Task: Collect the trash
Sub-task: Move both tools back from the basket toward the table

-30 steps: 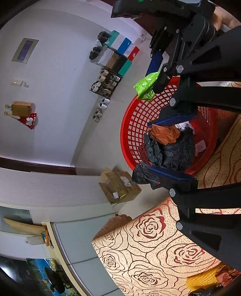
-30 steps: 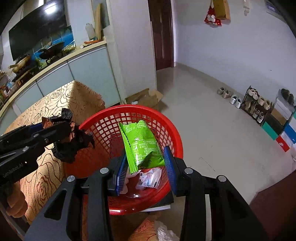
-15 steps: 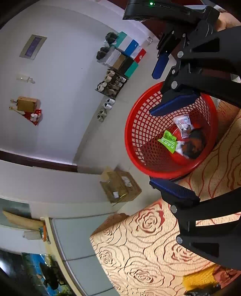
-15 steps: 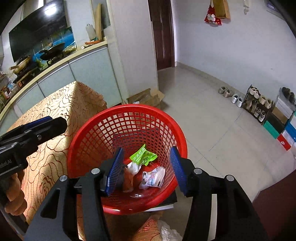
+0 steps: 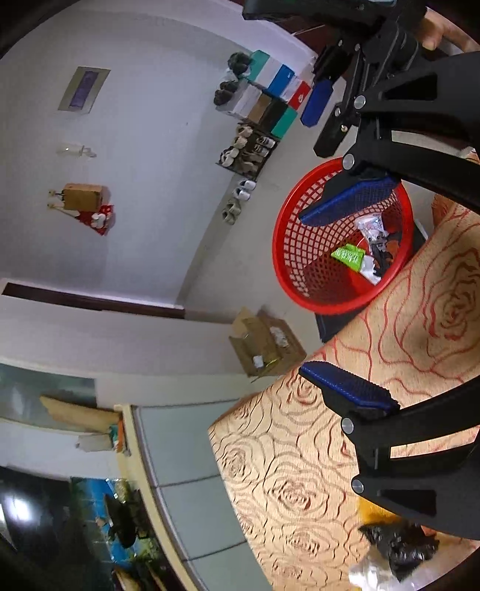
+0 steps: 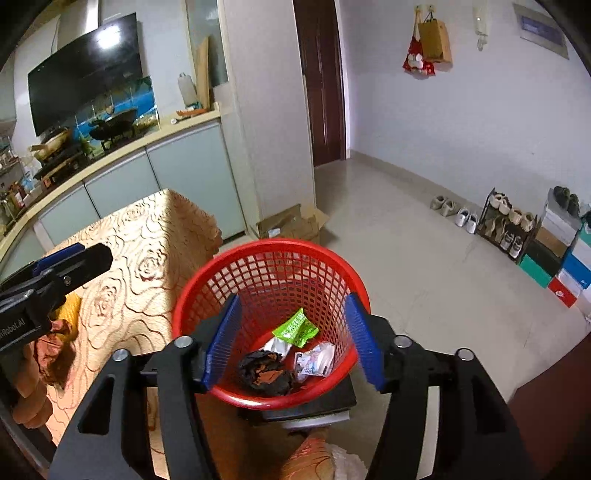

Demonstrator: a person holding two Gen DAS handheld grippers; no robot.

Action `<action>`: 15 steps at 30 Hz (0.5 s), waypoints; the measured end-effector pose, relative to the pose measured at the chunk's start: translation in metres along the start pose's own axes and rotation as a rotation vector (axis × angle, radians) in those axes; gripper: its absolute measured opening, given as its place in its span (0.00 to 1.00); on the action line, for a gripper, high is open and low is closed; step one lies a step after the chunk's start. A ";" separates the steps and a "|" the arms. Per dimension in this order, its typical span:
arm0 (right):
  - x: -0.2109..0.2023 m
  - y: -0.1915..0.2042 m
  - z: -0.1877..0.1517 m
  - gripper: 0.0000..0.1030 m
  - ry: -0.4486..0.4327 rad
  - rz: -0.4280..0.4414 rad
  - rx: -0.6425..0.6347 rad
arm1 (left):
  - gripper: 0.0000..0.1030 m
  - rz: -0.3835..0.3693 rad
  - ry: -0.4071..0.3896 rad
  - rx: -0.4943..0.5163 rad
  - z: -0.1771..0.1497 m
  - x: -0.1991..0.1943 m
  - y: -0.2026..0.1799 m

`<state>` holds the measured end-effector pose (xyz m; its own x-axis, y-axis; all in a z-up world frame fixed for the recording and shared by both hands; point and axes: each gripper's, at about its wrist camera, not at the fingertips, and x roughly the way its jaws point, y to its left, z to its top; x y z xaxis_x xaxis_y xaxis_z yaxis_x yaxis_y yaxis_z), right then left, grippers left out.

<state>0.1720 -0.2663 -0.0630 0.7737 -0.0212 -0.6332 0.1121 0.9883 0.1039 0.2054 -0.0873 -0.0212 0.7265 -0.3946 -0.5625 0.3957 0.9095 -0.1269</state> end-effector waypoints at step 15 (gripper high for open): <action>-0.044 0.039 0.007 0.63 -0.100 0.051 -0.045 | 0.74 0.100 -0.107 -0.046 -0.009 -0.071 0.032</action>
<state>0.1468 -0.2279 -0.0254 0.8361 0.0168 -0.5483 0.0441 0.9942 0.0978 0.1610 -0.0294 0.0069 0.8175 -0.3110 -0.4847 0.2937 0.9491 -0.1136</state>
